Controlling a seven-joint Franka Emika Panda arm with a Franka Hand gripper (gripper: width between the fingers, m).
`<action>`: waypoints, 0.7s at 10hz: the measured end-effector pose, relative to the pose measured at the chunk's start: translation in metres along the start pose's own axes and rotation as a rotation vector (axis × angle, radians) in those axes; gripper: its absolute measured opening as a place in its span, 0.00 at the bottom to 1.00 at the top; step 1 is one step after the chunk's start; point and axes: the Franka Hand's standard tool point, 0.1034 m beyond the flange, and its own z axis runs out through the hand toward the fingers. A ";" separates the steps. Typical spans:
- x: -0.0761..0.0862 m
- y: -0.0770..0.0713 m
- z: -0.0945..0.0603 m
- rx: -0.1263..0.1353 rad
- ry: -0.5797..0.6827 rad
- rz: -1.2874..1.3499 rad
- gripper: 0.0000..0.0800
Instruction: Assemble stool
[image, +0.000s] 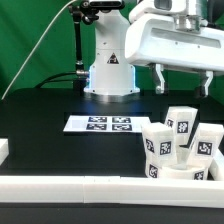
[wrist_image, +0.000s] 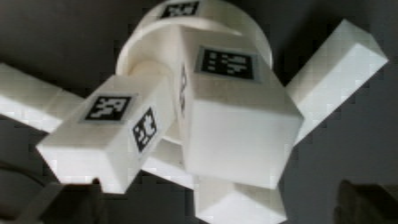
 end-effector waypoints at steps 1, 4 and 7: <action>-0.001 0.004 0.000 0.019 -0.042 0.018 0.81; 0.003 0.002 -0.001 0.050 -0.083 0.050 0.81; 0.003 0.003 0.000 0.049 -0.084 0.042 0.81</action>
Offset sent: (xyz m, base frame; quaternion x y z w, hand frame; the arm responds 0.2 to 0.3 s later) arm 0.0016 0.0050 -0.0011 -0.0602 -0.0395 -0.0090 0.9974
